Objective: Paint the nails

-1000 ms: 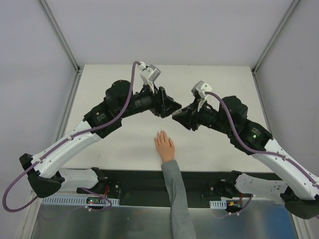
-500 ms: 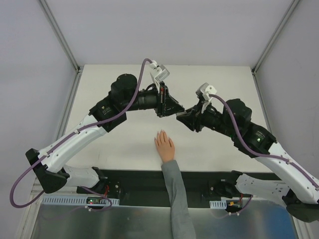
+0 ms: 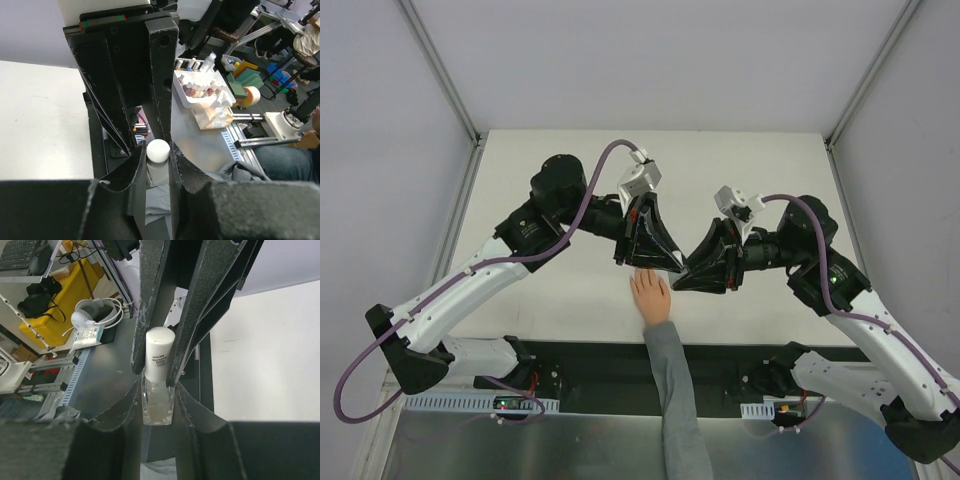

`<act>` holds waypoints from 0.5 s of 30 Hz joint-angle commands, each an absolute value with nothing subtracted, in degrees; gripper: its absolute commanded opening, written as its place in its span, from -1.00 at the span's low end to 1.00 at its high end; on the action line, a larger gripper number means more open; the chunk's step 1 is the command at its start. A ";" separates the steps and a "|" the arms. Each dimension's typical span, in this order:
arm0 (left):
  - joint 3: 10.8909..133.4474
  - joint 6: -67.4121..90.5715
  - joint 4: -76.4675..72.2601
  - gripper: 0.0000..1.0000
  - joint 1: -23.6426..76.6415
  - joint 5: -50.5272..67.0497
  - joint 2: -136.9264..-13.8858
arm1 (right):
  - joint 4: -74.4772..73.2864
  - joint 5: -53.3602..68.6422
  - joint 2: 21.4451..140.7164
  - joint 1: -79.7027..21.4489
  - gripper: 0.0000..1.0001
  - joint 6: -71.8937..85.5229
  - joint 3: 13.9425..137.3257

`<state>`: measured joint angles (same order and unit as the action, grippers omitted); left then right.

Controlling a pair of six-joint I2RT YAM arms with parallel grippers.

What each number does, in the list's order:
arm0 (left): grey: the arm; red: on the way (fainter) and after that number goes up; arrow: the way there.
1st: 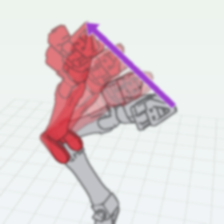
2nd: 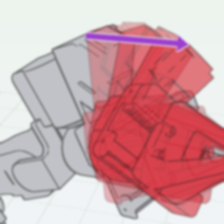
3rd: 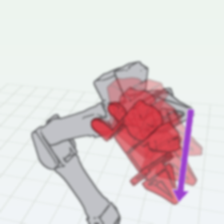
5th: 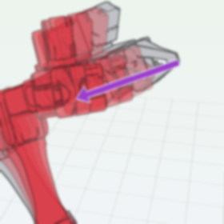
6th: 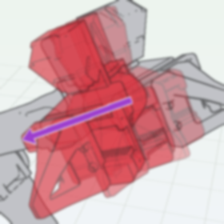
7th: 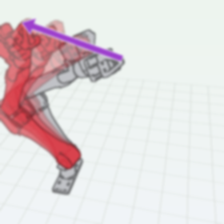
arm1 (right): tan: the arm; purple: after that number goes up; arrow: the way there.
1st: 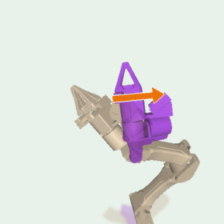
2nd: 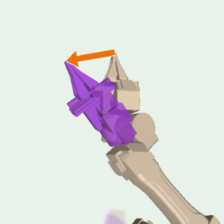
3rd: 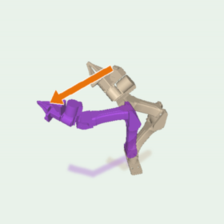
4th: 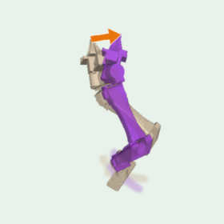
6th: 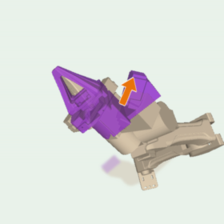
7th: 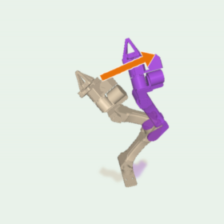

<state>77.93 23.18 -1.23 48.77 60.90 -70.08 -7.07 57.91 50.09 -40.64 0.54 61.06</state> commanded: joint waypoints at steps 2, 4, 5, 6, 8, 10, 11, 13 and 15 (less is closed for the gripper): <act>80.41 26.55 -2.56 -0.01 46.76 63.20 -68.82 | -9.74 55.47 49.48 -40.78 -0.99 -6.76 63.72; 80.60 26.11 -1.76 0.29 45.71 61.35 -67.51 | -12.91 52.57 49.92 -40.78 -0.99 -8.60 64.95; 80.68 25.58 -1.24 0.46 45.01 60.48 -66.98 | -13.79 51.43 50.36 -40.78 -0.99 -9.05 65.30; 80.77 24.97 -0.27 0.51 44.91 59.16 -66.36 | -15.36 50.28 50.45 -40.87 -0.99 -9.31 65.65; 81.21 23.30 1.84 0.67 44.65 56.00 -64.96 | -16.61 46.33 50.71 -40.87 -0.99 -10.02 66.18; 81.47 21.72 4.30 0.74 44.65 51.88 -64.08 | -17.58 41.60 50.45 -40.87 -0.99 -10.11 66.36; 82.00 21.19 5.18 0.75 44.74 50.46 -63.99 | -17.84 40.09 50.54 -40.96 -0.99 -10.11 66.44; 82.61 19.96 8.41 0.75 44.65 45.82 -63.72 | -18.54 35.45 50.54 -41.04 -0.99 -9.93 66.80; 83.67 19.78 10.45 0.72 44.65 37.22 -63.63 | -19.85 31.75 50.71 -41.31 -0.99 -9.58 67.76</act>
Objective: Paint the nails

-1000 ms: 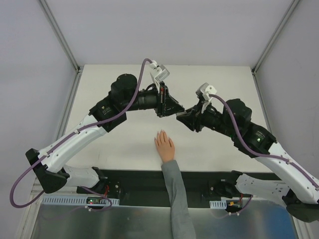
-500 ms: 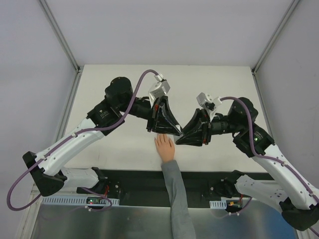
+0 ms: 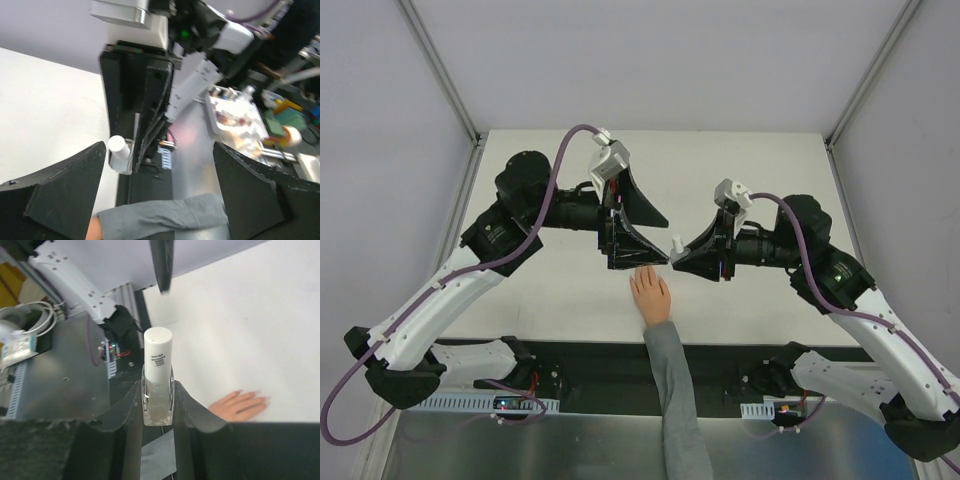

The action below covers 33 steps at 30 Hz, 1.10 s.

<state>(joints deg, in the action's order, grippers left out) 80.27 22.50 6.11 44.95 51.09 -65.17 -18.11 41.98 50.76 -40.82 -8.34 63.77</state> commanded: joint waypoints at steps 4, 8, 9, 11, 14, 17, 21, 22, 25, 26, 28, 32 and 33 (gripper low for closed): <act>84.11 22.93 14.50 0.64 44.74 21.73 -63.81 | -20.65 20.85 50.89 -42.36 -0.99 -9.23 68.64; 85.51 23.55 15.64 0.61 44.74 20.65 -64.95 | -20.92 14.51 51.24 -44.73 -0.99 -10.10 68.91; 85.95 23.82 15.73 0.61 44.82 21.44 -65.73 | -21.00 13.28 51.33 -45.17 -0.99 -10.28 69.17; 87.18 24.17 15.91 0.58 45.70 21.27 -66.62 | -20.92 12.13 51.85 -46.22 -0.99 -10.81 69.34; 88.24 23.21 15.82 0.60 48.15 19.17 -67.94 | -21.01 9.68 52.29 -47.63 -0.99 -11.34 69.78; 88.77 21.97 16.00 0.61 49.74 16.62 -69.17 | -21.01 8.35 52.73 -48.60 -0.99 -11.60 70.22; 88.77 21.88 16.17 0.50 51.67 13.80 -70.48 | -20.48 7.30 52.56 -49.57 -0.99 -11.69 70.40; 88.77 21.80 16.26 0.47 51.85 13.36 -70.84 | -20.30 7.03 52.47 -49.57 -0.99 -11.78 70.31; 88.94 21.71 16.26 0.35 52.90 12.31 -71.89 | -20.13 6.33 52.21 -50.01 -0.99 -11.78 70.31; 88.95 21.71 16.43 0.32 53.08 12.04 -72.16 | -20.13 6.42 52.21 -50.27 -0.99 -11.78 70.31; 89.03 21.71 16.44 0.26 53.44 11.69 -72.95 | -19.86 6.07 52.12 -50.36 -0.99 -11.78 70.31; 89.03 21.80 16.61 0.19 53.96 11.42 -73.91 | -19.25 5.28 51.59 -50.98 -0.99 -11.69 70.14; 89.03 21.88 16.70 0.15 53.96 11.77 -74.26 | -18.99 4.84 51.50 -51.15 -0.99 -11.69 69.96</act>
